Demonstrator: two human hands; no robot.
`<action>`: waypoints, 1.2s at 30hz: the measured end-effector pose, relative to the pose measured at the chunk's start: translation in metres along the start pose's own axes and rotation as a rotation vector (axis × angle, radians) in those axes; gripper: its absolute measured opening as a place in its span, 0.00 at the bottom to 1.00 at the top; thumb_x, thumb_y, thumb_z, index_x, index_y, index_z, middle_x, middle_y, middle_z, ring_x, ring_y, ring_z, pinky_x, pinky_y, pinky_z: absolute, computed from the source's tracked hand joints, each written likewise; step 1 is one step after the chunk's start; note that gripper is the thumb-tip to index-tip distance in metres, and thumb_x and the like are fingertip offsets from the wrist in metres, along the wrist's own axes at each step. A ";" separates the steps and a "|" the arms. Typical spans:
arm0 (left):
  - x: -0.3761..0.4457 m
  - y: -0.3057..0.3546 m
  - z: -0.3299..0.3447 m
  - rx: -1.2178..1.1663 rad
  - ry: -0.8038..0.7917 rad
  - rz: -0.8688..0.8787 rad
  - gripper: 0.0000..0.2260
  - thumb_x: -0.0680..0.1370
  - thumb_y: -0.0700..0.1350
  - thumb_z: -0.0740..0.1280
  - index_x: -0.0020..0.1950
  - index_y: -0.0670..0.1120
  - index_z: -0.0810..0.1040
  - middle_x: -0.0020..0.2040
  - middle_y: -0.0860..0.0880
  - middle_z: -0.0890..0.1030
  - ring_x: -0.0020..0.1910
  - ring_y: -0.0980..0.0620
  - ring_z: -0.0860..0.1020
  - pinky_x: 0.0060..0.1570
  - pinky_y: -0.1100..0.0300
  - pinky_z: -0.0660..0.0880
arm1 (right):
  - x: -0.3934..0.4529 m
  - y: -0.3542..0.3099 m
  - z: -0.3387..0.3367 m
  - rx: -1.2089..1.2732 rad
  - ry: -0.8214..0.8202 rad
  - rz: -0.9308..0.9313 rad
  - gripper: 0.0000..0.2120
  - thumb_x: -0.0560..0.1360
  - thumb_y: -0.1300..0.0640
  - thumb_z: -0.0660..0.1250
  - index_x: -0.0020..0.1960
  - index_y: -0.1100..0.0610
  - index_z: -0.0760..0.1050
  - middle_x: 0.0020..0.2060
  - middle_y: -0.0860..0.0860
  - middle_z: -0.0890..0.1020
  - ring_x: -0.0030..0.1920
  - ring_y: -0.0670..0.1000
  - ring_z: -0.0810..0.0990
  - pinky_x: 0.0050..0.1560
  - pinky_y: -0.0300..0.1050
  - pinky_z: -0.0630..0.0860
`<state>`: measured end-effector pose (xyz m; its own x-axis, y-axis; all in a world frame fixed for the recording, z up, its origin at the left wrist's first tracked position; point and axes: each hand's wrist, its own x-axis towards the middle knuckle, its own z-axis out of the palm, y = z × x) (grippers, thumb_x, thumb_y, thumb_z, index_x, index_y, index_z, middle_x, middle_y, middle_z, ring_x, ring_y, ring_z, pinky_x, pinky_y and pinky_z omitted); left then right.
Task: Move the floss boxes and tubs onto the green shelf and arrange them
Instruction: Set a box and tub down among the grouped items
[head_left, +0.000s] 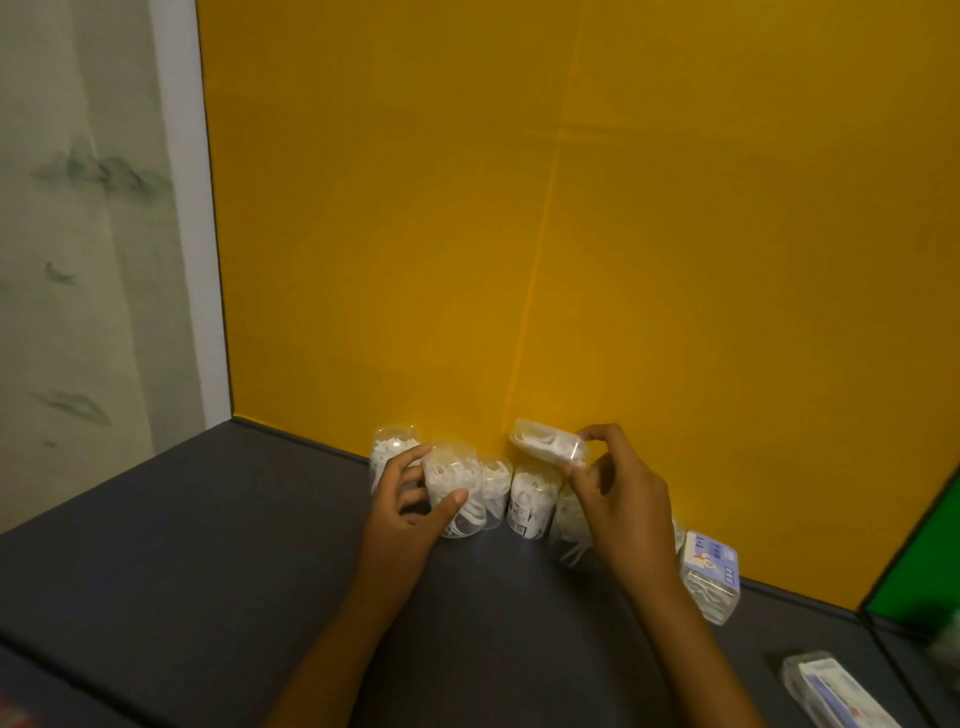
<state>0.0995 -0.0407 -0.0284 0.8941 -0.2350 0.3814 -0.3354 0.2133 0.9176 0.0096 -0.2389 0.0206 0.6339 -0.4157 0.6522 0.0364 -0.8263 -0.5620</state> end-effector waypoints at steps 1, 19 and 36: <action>-0.001 0.001 0.000 -0.002 -0.009 -0.002 0.24 0.70 0.45 0.75 0.64 0.56 0.73 0.59 0.48 0.80 0.55 0.52 0.81 0.53 0.49 0.79 | -0.005 -0.004 -0.007 0.019 0.013 0.014 0.14 0.75 0.55 0.71 0.56 0.42 0.72 0.31 0.47 0.77 0.32 0.45 0.77 0.31 0.46 0.74; -0.060 0.067 0.003 -0.105 -0.268 -0.006 0.25 0.72 0.36 0.72 0.66 0.50 0.72 0.56 0.58 0.79 0.53 0.59 0.80 0.44 0.68 0.77 | -0.108 -0.045 -0.083 0.629 0.239 0.417 0.13 0.74 0.59 0.72 0.57 0.54 0.74 0.51 0.54 0.86 0.51 0.52 0.85 0.45 0.42 0.81; -0.156 0.125 0.110 -0.121 -0.449 0.051 0.25 0.72 0.38 0.73 0.66 0.53 0.72 0.57 0.54 0.78 0.52 0.62 0.80 0.43 0.69 0.76 | -0.189 -0.029 -0.235 0.628 0.472 0.399 0.13 0.74 0.64 0.71 0.56 0.57 0.72 0.50 0.57 0.85 0.51 0.55 0.85 0.48 0.46 0.82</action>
<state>-0.1145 -0.0814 0.0391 0.6517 -0.6028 0.4604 -0.3143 0.3378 0.8872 -0.2930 -0.2262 0.0334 0.3097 -0.8572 0.4115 0.3868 -0.2818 -0.8781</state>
